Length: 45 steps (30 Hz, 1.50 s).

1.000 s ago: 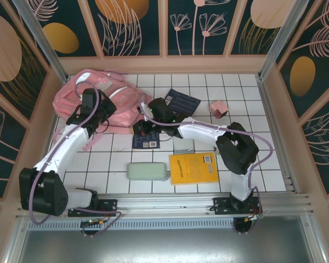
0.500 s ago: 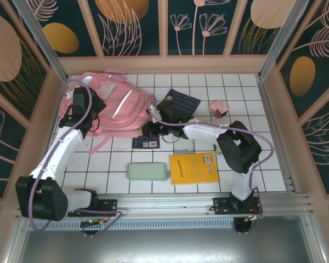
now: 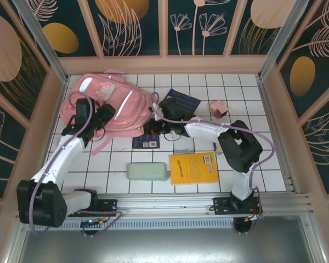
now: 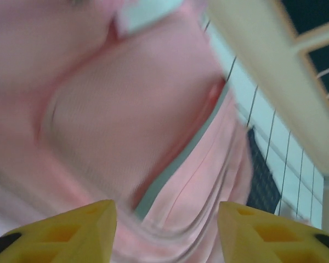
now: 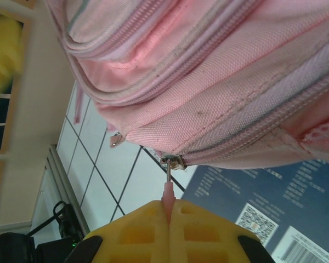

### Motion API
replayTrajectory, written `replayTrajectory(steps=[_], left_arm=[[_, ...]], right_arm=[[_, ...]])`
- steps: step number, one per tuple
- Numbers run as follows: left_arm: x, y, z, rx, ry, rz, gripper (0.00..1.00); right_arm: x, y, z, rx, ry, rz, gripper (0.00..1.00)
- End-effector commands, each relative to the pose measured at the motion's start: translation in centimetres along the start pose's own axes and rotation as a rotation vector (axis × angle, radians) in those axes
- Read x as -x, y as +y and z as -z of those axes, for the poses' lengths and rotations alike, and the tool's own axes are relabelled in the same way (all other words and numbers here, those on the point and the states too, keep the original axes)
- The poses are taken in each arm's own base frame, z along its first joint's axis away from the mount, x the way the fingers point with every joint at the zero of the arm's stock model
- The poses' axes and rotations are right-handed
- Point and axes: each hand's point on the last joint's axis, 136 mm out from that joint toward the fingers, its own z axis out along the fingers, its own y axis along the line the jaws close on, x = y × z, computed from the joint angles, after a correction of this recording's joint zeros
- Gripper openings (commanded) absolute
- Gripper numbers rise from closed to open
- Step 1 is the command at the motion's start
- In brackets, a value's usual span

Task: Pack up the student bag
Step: Unzip the student bag at the top-left of the table.

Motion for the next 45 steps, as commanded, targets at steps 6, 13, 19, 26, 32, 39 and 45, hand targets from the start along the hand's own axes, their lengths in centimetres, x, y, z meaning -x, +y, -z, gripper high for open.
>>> replayTrajectory(steps=[6, 13, 19, 26, 32, 39, 45], left_arm=[[-5.1, 0.9, -0.4, -0.104, 0.194, 0.252, 0.56], [-5.4, 1.7, -1.9, -0.103, 0.194, 0.295, 0.54], [-3.9, 0.3, -2.2, -0.122, 0.158, 0.269, 0.40], [-3.4, 0.0, -2.4, -0.123, 0.145, 0.248, 0.07], [-2.4, -0.6, -1.5, -0.122, 0.102, 0.180, 0.00], [-1.5, 0.1, -0.1, -0.079, 0.058, 0.125, 0.00], [-1.7, 0.7, 0.3, -0.059, 0.064, 0.094, 0.00]], right_arm=[[1.8, 4.5, 1.0, 0.107, -0.027, 0.057, 0.00], [1.5, 5.2, 0.8, 0.119, -0.018, 0.064, 0.00], [0.3, 5.4, 0.2, 0.115, 0.008, 0.079, 0.00], [0.0, 5.1, 0.0, 0.097, 0.004, 0.089, 0.00], [0.3, 2.9, 0.4, 0.028, -0.004, 0.086, 0.00], [1.5, 0.3, 2.0, 0.003, -0.032, 0.047, 0.00], [2.8, -1.1, 3.0, -0.023, -0.053, 0.045, 0.00]])
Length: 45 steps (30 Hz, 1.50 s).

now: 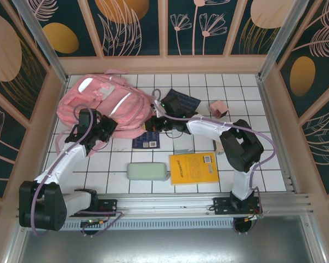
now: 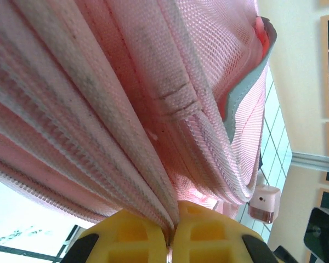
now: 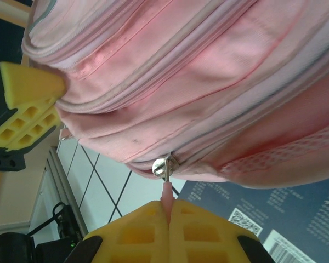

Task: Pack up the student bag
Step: Unzip the student bag at the top-left of the table.

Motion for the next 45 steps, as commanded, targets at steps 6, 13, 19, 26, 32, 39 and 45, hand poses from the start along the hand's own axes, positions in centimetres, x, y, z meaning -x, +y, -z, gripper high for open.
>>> replayTrajectory(steps=[6, 13, 19, 26, 32, 39, 45], left_arm=[[1.6, -1.6, 2.1, -0.026, -0.073, -0.105, 0.00], [1.9, -3.3, 3.0, -0.068, -0.079, -0.165, 0.00], [5.1, -7.0, 4.1, -0.067, -0.188, -0.299, 0.00], [9.7, -15.8, 5.9, -0.171, -0.321, -0.445, 0.00], [10.5, -19.5, 5.1, -0.232, -0.295, -0.528, 0.00], [10.4, -13.6, 2.5, -0.050, -0.275, -0.465, 0.18], [10.6, -7.8, 1.8, 0.157, -0.291, -0.364, 0.40]], right_arm=[[3.5, -3.7, 3.2, -0.103, -0.075, -0.001, 0.00], [8.0, -10.3, 4.9, -0.297, -0.162, -0.107, 0.00], [11.8, -5.2, 6.6, -0.197, -0.229, 0.002, 0.00], [10.1, 2.1, 8.7, -0.096, -0.235, 0.155, 0.00], [6.3, 7.8, 7.8, -0.045, -0.190, 0.286, 0.00], [3.4, 10.5, 2.9, 0.073, -0.103, 0.251, 0.00], [2.3, 12.1, -3.4, 0.107, -0.019, 0.253, 0.00]])
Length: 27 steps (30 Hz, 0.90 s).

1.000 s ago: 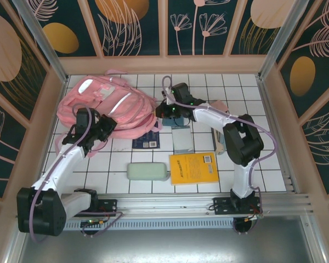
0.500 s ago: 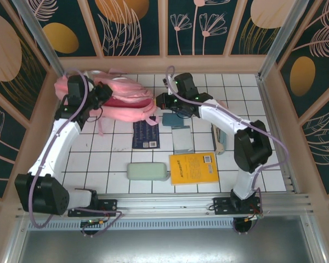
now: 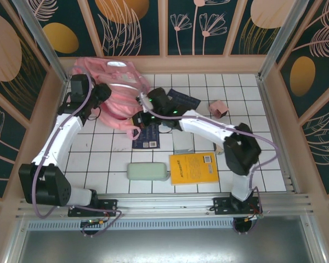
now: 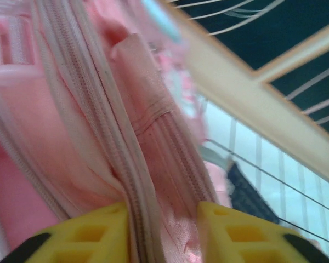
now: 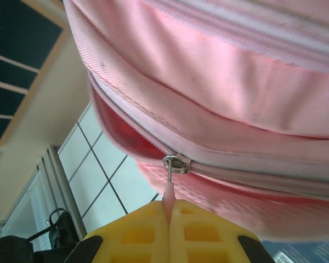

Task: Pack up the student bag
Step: Unzip the student bag at the top-left of the table.

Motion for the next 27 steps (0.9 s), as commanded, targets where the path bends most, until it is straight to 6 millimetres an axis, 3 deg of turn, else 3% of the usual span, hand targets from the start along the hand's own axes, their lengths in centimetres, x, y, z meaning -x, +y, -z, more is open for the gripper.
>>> replayTrajectory(steps=[1, 5, 9, 13, 16, 20, 23, 27], left_arm=[[-0.2, 2.9, 0.4, 0.143, -0.022, 0.035, 0.44], [0.0, 4.4, 2.8, 0.210, -0.056, 0.088, 0.57], [-1.4, 4.6, 4.9, 0.164, -0.042, 0.177, 0.61], [-4.5, 5.1, 5.8, 0.099, 0.016, 0.311, 0.65], [-8.8, 6.5, 5.0, 0.023, 0.094, 0.519, 0.70], [-12.1, 6.8, 3.3, -0.114, 0.150, 0.732, 0.79], [-11.7, 7.5, 2.4, -0.084, 0.122, 0.711, 0.76], [-10.1, 6.2, 2.3, -0.134, 0.096, 0.683, 0.67]], right_arm=[[1.4, 3.8, -2.6, 0.121, -0.008, 0.019, 0.00], [2.6, 2.8, -5.1, 0.115, -0.015, -0.047, 0.00], [3.4, 2.5, -6.5, 0.144, -0.022, -0.085, 0.00], [3.9, 2.9, -6.7, 0.167, -0.029, -0.096, 0.00], [3.9, 3.1, -6.6, 0.175, -0.029, -0.094, 0.00], [3.4, 3.4, -6.8, 0.184, -0.019, -0.095, 0.00], [2.9, 3.6, -7.0, 0.187, -0.007, -0.094, 0.00], [2.0, 3.7, -7.1, 0.178, 0.008, -0.086, 0.00]])
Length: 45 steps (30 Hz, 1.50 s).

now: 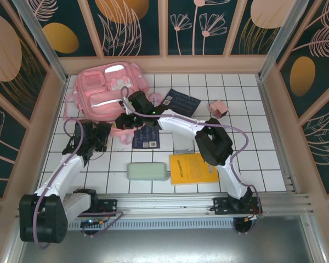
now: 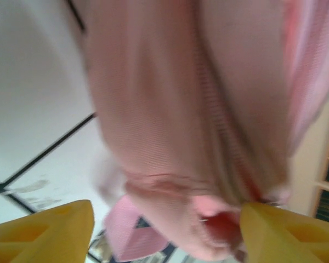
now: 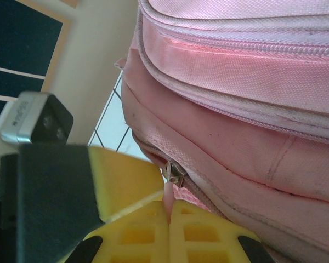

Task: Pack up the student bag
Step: Unzip the student bag at the top-left of the table.

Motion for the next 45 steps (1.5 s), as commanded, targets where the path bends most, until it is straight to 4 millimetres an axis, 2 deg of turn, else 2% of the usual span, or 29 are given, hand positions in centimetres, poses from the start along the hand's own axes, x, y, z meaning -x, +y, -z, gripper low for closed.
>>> replayTrajectory(steps=[1, 3, 8, 11, 13, 21, 36, 45], left_arm=[[1.0, -5.8, 1.3, -0.186, -0.026, -0.025, 0.65], [1.5, -6.8, 2.3, -0.195, -0.057, -0.061, 0.61], [2.8, -7.6, 3.8, -0.178, -0.111, -0.097, 0.55], [3.2, -7.6, 3.2, -0.179, -0.104, -0.097, 0.49], [2.8, -7.7, 2.4, -0.183, -0.061, -0.088, 0.46], [2.1, -6.7, 1.5, -0.158, -0.012, -0.053, 0.53], [1.4, -5.0, 0.4, -0.134, 0.030, -0.020, 0.53], [1.0, -3.0, -0.8, -0.100, 0.051, -0.004, 0.53]], right_arm=[[1.1, 2.9, 0.4, 0.075, -0.044, 0.056, 0.00], [0.8, 2.7, 0.4, 0.068, -0.043, 0.055, 0.00], [0.5, 2.3, 0.4, 0.061, -0.039, 0.051, 0.00], [0.6, 2.5, 0.4, 0.069, -0.043, 0.050, 0.00], [0.6, 2.5, 0.4, 0.066, -0.045, 0.051, 0.00], [0.6, 2.5, 0.6, 0.052, -0.043, 0.059, 0.00], [0.9, 2.3, 0.3, 0.046, -0.041, 0.057, 0.00], [1.0, 2.4, 0.2, 0.047, -0.043, 0.054, 0.00]])
